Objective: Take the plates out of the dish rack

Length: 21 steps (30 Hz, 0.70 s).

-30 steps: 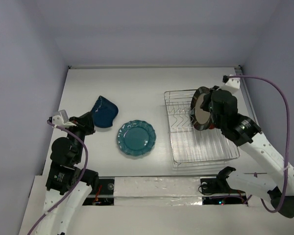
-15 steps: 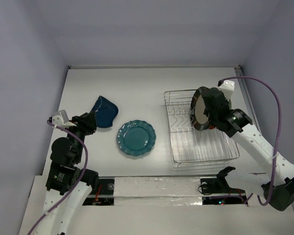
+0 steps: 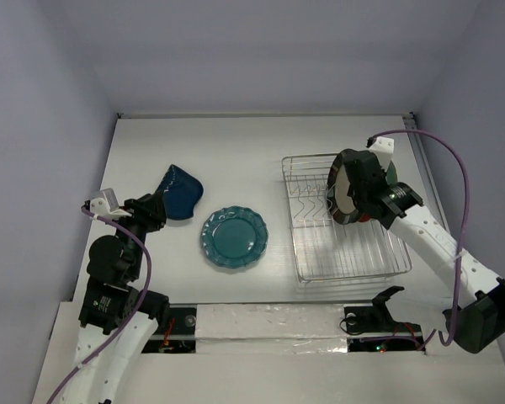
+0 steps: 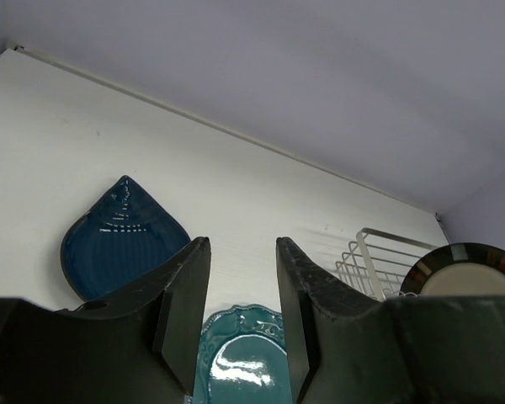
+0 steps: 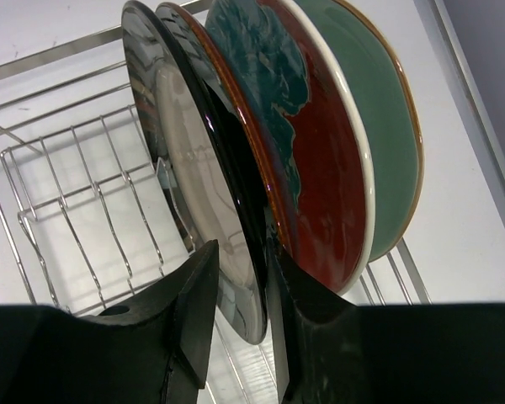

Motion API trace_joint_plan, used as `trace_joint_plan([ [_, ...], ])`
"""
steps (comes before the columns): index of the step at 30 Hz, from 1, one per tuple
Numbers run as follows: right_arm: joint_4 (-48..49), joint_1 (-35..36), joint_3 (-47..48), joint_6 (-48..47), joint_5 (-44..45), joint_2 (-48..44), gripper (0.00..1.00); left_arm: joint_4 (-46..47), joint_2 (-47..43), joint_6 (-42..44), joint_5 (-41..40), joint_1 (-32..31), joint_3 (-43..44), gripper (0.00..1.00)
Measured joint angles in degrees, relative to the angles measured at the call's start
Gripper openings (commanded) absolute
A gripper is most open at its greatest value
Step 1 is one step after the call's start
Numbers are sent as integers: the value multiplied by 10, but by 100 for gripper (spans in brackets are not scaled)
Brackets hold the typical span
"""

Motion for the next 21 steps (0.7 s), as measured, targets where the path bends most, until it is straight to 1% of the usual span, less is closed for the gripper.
trace_joint_plan([
  [9,23,-3,-13,-11,-6,10,35,0,3,0,0,0,0,34],
  [16,34,-7,-14,-22,12,69,35,0,4,0,0,0,0,35],
  [17,35,-8,-14,-23,16,74,33,0,4,0,0,0,0,35],
  [18,36,-8,-14,-24,18,80,27,0,4,0,0,0,0,35],
  [21,35,-9,-10,-31,23,86,17,0,4,0,0,0,0,35],
])
